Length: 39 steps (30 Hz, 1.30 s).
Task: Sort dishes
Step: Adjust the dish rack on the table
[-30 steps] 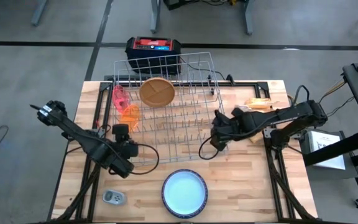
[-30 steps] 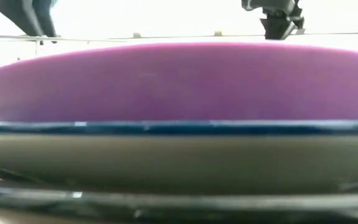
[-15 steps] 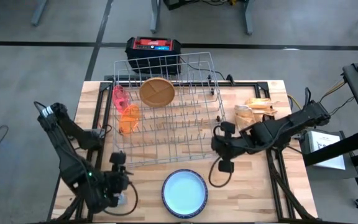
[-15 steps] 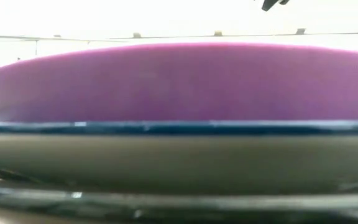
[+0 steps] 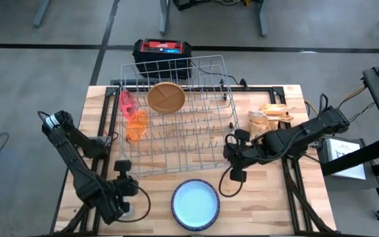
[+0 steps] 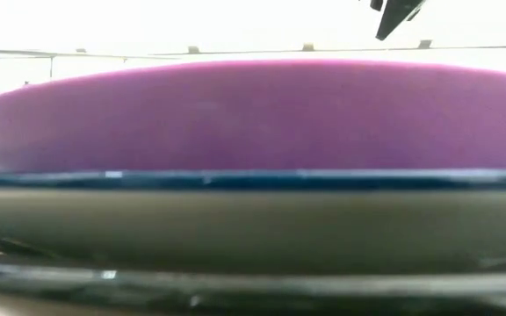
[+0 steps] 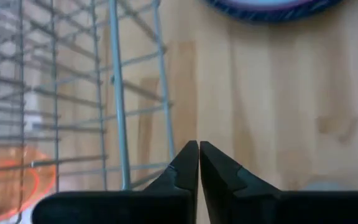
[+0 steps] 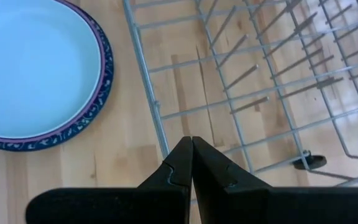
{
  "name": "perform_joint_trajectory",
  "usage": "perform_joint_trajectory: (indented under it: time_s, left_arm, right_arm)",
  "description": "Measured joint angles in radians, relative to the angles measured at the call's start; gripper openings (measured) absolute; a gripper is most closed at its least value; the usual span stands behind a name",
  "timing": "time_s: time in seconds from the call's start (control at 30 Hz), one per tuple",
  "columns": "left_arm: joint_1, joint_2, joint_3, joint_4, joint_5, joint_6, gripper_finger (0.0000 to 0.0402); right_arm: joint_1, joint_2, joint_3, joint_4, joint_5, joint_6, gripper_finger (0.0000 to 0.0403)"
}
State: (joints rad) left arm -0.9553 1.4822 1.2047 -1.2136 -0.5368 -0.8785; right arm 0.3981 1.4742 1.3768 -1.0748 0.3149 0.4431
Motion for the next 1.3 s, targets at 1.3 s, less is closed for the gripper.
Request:
perform_joint_trajectory:
  time_s: [1.3]
  left_arm:
    - [0.051,-0.042,-0.052,-0.092,-0.031,-0.084,0.0000]
  right_arm:
    - [-0.024,-0.001,-0.152,0.115,-0.125,0.150,0.0000]
